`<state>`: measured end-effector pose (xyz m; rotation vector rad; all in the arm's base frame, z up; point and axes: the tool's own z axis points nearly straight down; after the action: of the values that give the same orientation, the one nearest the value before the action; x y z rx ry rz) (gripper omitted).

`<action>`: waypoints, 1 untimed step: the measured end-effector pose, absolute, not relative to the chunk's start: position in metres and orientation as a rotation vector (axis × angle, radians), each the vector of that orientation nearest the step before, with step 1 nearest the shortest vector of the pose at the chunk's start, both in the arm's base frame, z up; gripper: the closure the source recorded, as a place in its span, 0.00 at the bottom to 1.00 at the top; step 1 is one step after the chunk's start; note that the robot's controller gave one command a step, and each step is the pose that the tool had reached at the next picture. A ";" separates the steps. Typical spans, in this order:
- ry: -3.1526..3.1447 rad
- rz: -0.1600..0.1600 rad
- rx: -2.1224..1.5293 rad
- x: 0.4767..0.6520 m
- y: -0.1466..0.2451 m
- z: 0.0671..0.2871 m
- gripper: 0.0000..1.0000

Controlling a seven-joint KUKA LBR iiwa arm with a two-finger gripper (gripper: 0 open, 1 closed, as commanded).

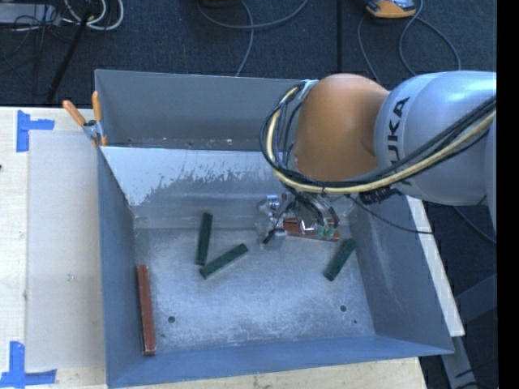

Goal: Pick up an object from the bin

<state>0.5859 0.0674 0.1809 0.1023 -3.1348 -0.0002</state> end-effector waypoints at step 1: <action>-3.140 -0.001 0.101 0.587 0.067 0.183 0.00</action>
Offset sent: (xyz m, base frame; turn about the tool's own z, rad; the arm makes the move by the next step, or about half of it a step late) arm 0.0000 0.0000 0.0000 0.0000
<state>0.5871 0.0672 0.1832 0.1013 -3.1395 -0.0010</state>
